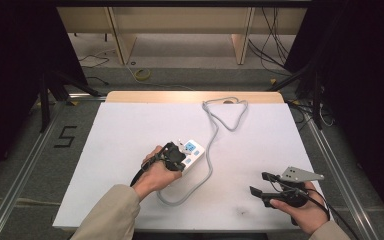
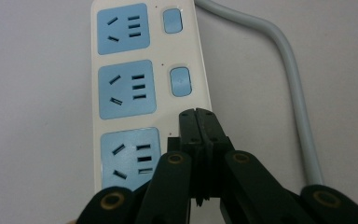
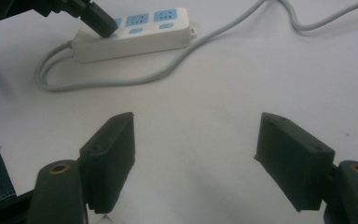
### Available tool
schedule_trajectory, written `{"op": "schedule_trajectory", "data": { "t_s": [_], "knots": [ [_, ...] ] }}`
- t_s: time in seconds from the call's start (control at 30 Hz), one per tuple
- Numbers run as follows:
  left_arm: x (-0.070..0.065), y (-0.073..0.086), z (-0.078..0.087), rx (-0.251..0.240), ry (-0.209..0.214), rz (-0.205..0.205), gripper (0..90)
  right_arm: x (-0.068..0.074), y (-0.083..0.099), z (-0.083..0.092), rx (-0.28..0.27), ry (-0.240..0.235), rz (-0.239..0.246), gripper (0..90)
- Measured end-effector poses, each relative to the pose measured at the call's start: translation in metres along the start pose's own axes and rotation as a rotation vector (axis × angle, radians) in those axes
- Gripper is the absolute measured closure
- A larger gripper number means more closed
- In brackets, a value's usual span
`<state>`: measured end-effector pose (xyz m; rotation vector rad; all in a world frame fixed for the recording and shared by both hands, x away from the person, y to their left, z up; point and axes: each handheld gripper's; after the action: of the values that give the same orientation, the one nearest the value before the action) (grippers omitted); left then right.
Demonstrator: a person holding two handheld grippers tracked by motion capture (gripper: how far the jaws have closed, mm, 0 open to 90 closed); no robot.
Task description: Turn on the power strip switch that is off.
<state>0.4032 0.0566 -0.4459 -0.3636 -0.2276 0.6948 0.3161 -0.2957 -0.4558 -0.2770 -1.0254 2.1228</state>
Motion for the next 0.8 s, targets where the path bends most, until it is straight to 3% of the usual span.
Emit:
{"op": "schedule_trajectory", "data": {
  "t_s": [0.33,0.47,0.8],
  "knots": [
    [0.0000,0.0004,0.0001,-0.004,0.000,-0.003,90.0,-0.0003,0.0000,0.0001,-0.001,-0.001,0.001,28.5],
    [0.0005,0.0009,0.0005,-0.019,0.023,0.009,90.0,-0.0003,0.0000,0.0002,-0.001,-0.002,0.001,28.5],
    [0.0007,0.0017,0.0015,-0.038,0.013,0.005,89.8,-0.0002,0.0000,0.0004,-0.002,-0.002,0.001,28.5]
  ]
}}
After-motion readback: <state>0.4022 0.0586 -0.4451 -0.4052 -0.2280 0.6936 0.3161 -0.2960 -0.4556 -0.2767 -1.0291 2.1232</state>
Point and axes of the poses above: each handheld gripper's, and its own axes: z roughly backward along the jaws, y roughly out of its underside, x roughly to its left, and after that the axes turned 9 degrees about x, right-handed
